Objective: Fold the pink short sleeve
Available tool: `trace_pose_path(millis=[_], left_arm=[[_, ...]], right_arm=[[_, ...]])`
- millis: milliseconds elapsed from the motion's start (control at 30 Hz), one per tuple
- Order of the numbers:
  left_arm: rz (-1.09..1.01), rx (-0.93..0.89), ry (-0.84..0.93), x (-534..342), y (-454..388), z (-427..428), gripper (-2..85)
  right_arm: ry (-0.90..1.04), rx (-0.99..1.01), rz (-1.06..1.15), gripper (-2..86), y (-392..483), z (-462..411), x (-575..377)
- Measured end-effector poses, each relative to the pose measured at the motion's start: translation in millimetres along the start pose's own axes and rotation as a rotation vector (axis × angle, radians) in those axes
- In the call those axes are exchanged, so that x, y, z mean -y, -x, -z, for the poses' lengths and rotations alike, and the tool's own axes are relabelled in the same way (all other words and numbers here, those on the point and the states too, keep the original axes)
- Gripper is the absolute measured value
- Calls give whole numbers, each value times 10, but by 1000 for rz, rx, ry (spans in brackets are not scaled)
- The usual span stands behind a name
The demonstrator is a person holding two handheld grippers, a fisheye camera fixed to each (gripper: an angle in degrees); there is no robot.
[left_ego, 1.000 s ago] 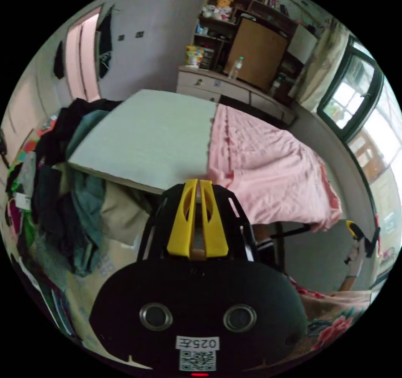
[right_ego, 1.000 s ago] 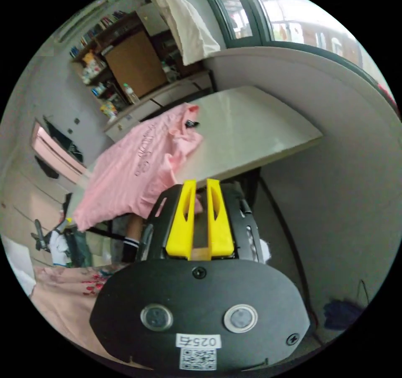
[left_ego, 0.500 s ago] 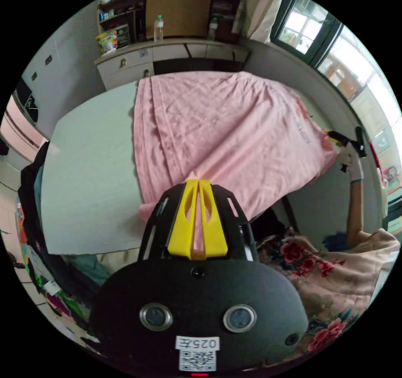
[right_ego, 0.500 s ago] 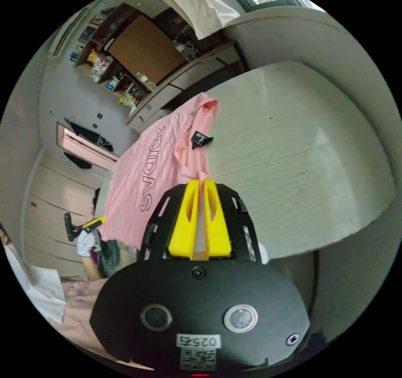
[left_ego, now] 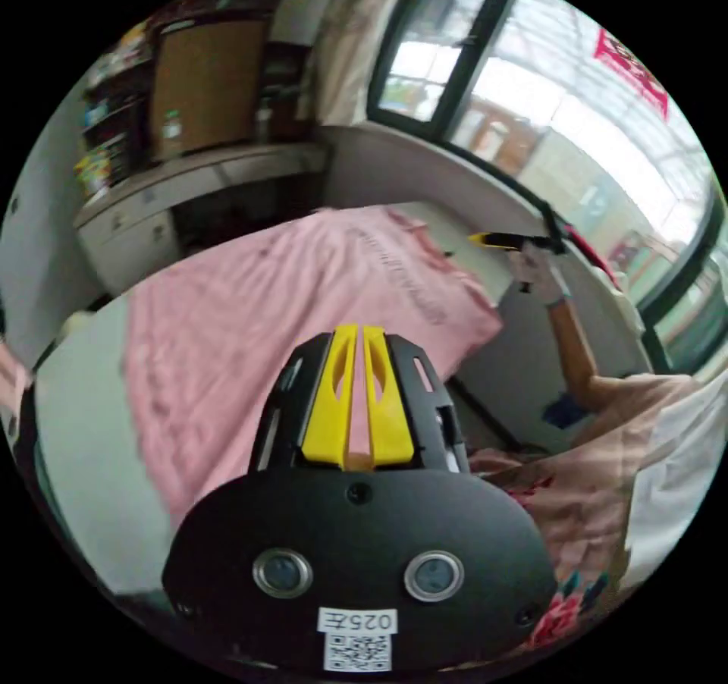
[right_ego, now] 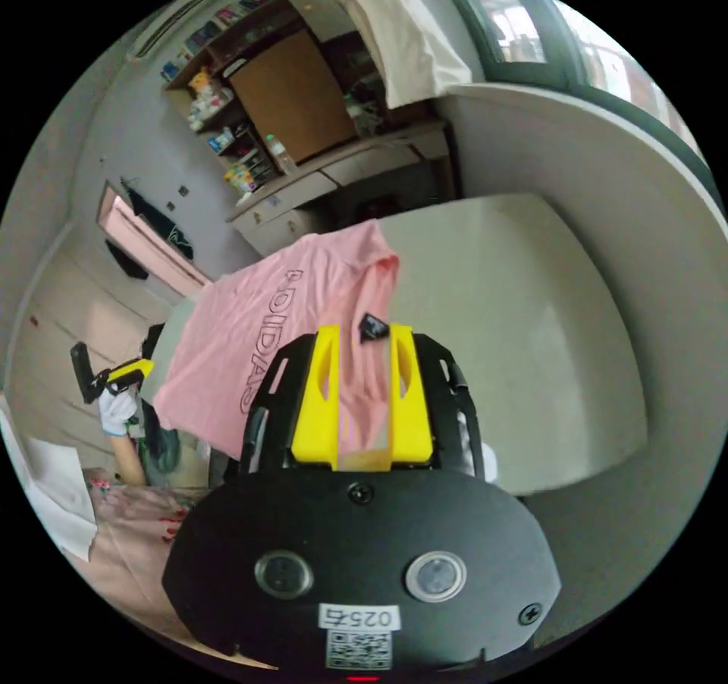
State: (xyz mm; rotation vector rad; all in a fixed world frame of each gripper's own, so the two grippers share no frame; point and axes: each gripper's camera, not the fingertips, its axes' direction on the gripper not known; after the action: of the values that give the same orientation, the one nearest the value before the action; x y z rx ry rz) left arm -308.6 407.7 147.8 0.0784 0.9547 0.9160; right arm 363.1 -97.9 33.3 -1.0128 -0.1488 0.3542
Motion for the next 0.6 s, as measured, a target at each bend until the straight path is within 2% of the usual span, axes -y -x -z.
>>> trace_pose_path(millis=[67,200,267,400,467,567,600], left_arm=[[-154,-195,6,596,-712,-887,8],[-211,-283,93,1393,-1334,-2055,20],[-137,-237,147,1752,-1484,-2713,24],[-96,-224,192,1986,-1767,-3258,30],[-138,-54,190,2095,-2088,-3401,35],[-201,72,269,2189,-2416,-3667,39],[-213,99,244,2199,-2467,-3664,40]], right_arm=[[14,-61,53,109,60,-275,442],[151,-92,74,110,41,-708,984],[193,-140,74,105,20,-901,1195],[278,-170,98,94,11,-1157,1363],[266,-174,124,80,31,-1236,1409],[263,-116,141,38,52,-1327,1467],[258,-114,146,28,62,-1341,1476]])
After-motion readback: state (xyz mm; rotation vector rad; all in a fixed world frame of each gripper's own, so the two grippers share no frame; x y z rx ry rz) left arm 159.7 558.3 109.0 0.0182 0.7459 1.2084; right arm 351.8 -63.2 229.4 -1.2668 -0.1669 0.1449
